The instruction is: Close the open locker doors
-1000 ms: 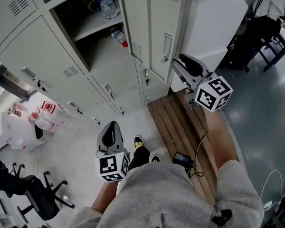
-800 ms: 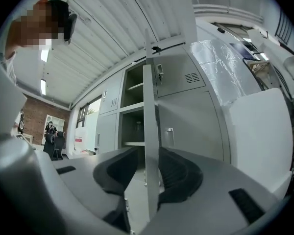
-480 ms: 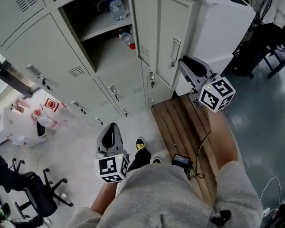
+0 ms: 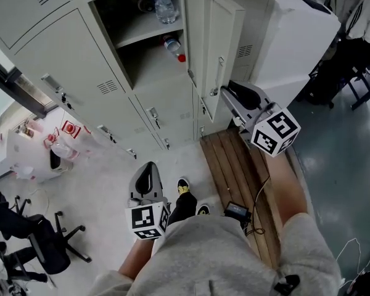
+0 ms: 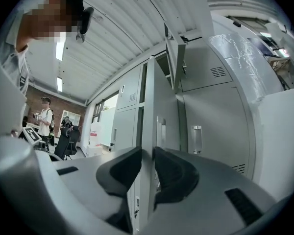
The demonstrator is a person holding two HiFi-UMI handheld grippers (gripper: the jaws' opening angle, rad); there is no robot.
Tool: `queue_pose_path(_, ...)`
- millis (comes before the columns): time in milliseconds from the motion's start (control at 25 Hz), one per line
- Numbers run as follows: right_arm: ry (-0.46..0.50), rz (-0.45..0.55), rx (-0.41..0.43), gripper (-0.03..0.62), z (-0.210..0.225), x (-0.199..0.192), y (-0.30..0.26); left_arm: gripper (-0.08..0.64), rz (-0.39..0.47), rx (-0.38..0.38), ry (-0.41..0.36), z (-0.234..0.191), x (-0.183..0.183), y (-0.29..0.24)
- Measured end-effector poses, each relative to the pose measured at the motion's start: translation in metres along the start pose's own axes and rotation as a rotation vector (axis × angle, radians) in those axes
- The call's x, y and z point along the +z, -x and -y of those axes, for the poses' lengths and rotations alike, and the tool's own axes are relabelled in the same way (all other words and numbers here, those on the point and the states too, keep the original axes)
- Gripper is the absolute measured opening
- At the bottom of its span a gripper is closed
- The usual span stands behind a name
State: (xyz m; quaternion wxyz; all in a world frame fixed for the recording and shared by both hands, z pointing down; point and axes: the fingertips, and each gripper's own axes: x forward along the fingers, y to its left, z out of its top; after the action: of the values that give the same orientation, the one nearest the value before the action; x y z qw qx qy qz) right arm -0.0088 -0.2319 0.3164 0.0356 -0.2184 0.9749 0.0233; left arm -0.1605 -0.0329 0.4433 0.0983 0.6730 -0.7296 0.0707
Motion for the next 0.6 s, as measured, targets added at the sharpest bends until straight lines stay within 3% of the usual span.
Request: queue_pose_path(600, 0.09, 0.004, 0.126, 0.072, -0.086, -0.003, -0.086, 0.006, -0.007, 0.116, 0.023, -0.057, 0.0, 0.021)
